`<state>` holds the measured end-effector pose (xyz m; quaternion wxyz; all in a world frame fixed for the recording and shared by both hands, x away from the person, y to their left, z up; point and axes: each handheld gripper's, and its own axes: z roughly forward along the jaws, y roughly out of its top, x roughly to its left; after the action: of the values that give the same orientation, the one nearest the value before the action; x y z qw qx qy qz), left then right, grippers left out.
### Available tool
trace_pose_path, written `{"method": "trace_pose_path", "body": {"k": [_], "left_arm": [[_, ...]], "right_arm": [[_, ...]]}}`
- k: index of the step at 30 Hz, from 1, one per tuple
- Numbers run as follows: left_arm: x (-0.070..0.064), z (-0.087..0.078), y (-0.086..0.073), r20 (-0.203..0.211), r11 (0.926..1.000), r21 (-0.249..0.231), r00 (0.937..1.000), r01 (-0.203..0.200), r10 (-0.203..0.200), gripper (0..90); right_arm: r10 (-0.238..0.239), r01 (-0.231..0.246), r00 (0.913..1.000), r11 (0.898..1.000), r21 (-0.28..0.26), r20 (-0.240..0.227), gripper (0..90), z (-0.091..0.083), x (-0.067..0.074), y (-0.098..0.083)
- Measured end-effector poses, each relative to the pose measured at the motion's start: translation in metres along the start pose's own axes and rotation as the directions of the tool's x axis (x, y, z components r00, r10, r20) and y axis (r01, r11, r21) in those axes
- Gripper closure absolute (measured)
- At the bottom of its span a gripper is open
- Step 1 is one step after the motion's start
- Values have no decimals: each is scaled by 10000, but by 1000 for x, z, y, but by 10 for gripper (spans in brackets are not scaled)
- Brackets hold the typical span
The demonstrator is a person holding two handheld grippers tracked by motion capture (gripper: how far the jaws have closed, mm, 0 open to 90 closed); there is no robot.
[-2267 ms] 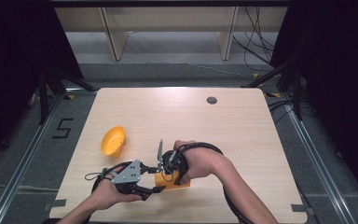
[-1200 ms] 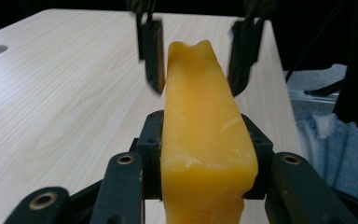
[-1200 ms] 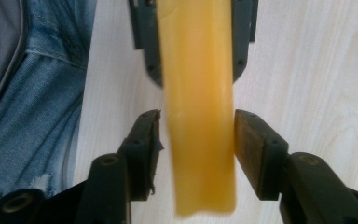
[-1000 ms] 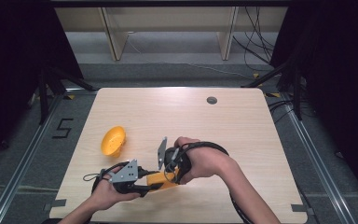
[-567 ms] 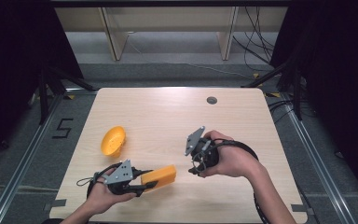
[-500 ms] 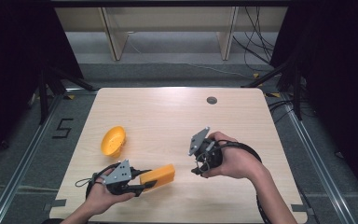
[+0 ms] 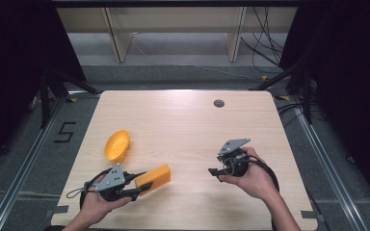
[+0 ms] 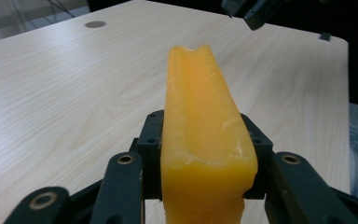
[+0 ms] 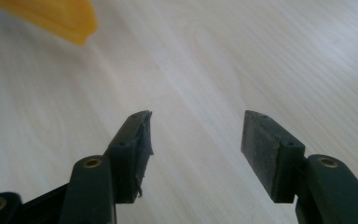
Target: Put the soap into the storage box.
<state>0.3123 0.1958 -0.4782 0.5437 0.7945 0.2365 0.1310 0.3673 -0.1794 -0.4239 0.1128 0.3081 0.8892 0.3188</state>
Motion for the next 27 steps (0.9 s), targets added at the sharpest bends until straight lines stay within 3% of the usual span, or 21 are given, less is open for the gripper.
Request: {"method": "trace_pose_path", "body": {"k": [1,2,4,5,6,7,8,11,12,14,16,17,20,23,24,27], "left_arm": [[-1,-3,0,-353,9999,-132,9993,106,-110,603],[-1,-3,0,-353,9999,-132,9993,106,-110,603],[-4,-8,1,-900,9994,-222,9956,256,-275,603],[-4,-9,1,-977,9992,-353,9949,205,-238,603],[-4,-11,2,-1270,9983,-460,9911,355,-411,603],[-3,-13,3,-1514,9963,-728,9868,462,-568,603],[-3,-13,3,-1514,9963,-728,9868,462,-568,603],[0,-16,2,-1844,9933,-918,9791,696,-856,603],[2,-18,1,-2035,9920,-969,9740,813,-997,603],[4,-20,2,-2256,9918,-969,9688,830,-1031,603],[4,-21,2,-2291,9907,-1065,9675,845,-1071,603],[5,-23,2,-2480,9908,-1038,9624,872,-1107,603],[7,-24,2,-2463,9897,-1146,9626,863,-1125,603],[8,-25,1,-2573,9894,-1105,9589,938,-1197,603],[8,-25,1,-2557,9884,-1145,9585,995,-1261,603],[10,-27,2,-2751,9891,-1117,9535,958,-1234,603]], "right_arm": [[419,-415,9991,9986,-314,96,445,0,1,-5],[419,-415,9991,9986,-314,96,445,0,1,-5],[851,-826,9958,9940,-711,325,457,2,1,-16],[936,-888,9938,9929,-788,595,459,1,1,-22],[1404,-1290,9858,9844,-1200,924,470,-1,1,-31],[1653,-1515,9817,9788,-1374,948,470,-2,1,-34],[1826,-1636,9777,9720,-1688,1036,473,-1,0,-39],[2100,-1859,9704,9648,-1860,1195,484,-3,0,-44],[2365,-2055,9625,9553,-2123,1327,486,-6,0,-47],[2485,-2093,9583,9464,-2459,1408,486,-7,-1,-48],[2462,-2015,9574,9440,-2611,1512,486,-9,-2,-49],[2530,-2081,9559,9416,-2646,1489,486,-10,-2,-49],[2603,-2114,9525,9388,-2720,1579,485,-11,-4,-52],[2636,-2121,9498,9386,-2722,1688,485,-11,-6,-53],[2862,-2337,9427,9333,-2727,1715,484,-11,-5,-54],[2859,-2295,9426,9299,-2874,1724,479,-9,-10,-56]]}}
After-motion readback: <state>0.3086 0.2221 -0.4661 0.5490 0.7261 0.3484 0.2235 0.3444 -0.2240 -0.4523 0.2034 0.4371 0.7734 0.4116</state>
